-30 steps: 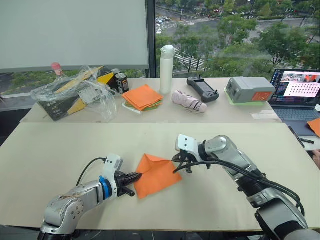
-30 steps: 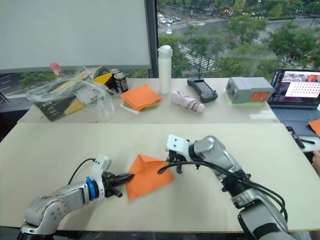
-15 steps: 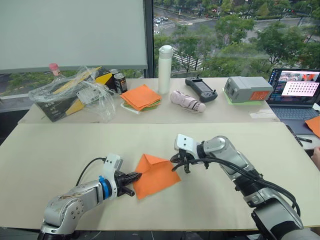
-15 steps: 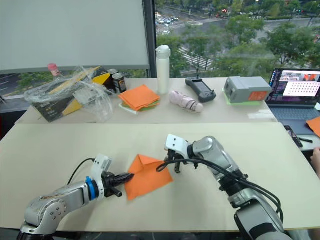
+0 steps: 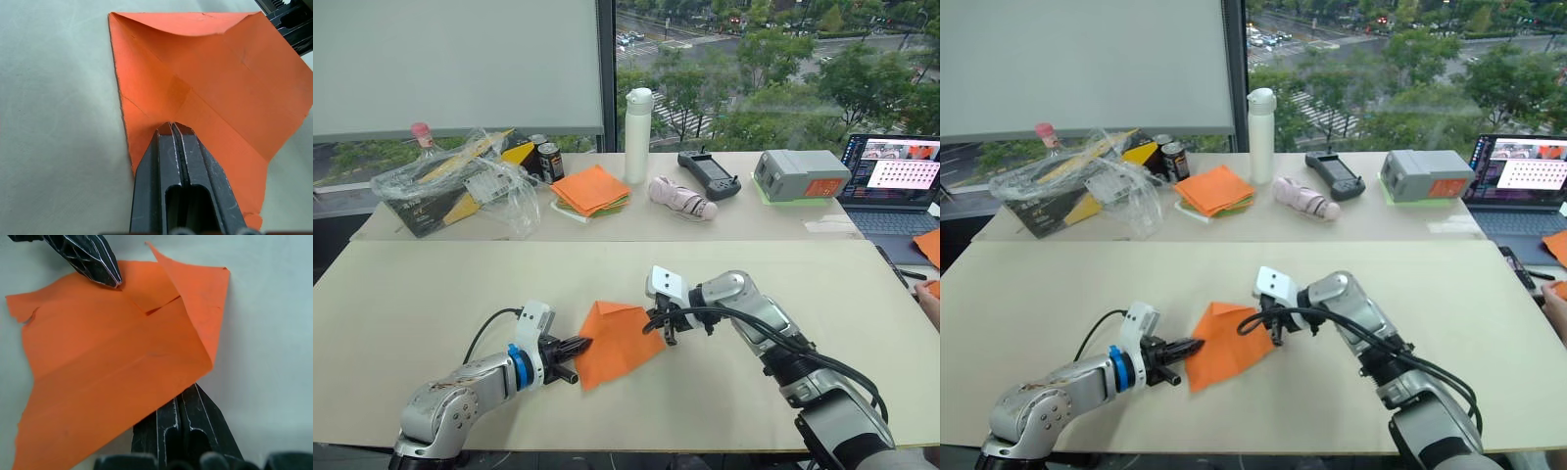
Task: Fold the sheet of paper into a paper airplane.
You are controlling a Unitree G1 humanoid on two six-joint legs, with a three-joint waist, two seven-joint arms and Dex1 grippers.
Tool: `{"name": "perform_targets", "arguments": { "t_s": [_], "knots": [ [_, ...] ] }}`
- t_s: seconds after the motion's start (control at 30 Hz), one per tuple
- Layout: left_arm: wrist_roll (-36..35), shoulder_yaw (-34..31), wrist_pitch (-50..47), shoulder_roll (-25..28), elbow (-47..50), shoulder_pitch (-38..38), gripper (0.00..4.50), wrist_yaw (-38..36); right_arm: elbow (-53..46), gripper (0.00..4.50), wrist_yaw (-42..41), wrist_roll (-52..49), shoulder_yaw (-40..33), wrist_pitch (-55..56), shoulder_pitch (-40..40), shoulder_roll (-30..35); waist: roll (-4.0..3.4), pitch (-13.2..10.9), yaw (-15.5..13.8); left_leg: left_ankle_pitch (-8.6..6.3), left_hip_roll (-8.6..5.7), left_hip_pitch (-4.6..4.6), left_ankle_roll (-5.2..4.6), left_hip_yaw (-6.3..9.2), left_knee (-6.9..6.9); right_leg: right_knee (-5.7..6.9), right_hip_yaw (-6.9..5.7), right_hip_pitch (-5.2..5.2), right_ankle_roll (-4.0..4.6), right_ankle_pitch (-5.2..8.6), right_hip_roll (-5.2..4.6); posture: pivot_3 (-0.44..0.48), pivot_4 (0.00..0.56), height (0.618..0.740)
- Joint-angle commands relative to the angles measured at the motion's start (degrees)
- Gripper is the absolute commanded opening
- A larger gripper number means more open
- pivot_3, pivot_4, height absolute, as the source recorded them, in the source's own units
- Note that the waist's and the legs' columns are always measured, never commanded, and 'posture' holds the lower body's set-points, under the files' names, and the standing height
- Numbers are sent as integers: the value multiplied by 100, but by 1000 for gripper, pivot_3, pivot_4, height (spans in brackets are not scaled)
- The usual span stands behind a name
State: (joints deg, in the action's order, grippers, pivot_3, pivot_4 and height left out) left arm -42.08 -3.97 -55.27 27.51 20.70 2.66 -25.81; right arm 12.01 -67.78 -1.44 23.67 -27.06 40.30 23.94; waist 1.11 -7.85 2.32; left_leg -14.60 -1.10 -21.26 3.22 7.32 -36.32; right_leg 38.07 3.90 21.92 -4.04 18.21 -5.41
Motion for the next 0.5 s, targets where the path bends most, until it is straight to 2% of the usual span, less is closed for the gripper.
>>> {"name": "perform_targets", "arguments": {
  "t_s": [0.03, 0.27, 0.5],
  "knots": [
    [230, 42, -154, 44, -170, -131, 15, 194, 31, 1, 43, -129, -193, 3, 177, -19, 0, 0, 1, 0, 0, 0, 0, 0, 0, 0, 0, 0, 0, 0, 0, 0, 150, 740],
    [215, 33, -170, 34, -123, -164, 15, 210, 337, 1, 118, -190, -372, 0, 383, -50, 0, 0, 8, 0, 0, 0, 0, 0, 0, 1, 0, 1, 0, 0, 0, 0, 150, 740],
    [226, 45, -160, 44, -123, -185, 15, 204, -5, 1, -25, -478, -448, -319, 394, -45, 0, 0, 10, 0, 1, -1, 0, -1, 1, 0, 0, 2, 0, 0, 0, 0, 150, 740]
  ]
}}
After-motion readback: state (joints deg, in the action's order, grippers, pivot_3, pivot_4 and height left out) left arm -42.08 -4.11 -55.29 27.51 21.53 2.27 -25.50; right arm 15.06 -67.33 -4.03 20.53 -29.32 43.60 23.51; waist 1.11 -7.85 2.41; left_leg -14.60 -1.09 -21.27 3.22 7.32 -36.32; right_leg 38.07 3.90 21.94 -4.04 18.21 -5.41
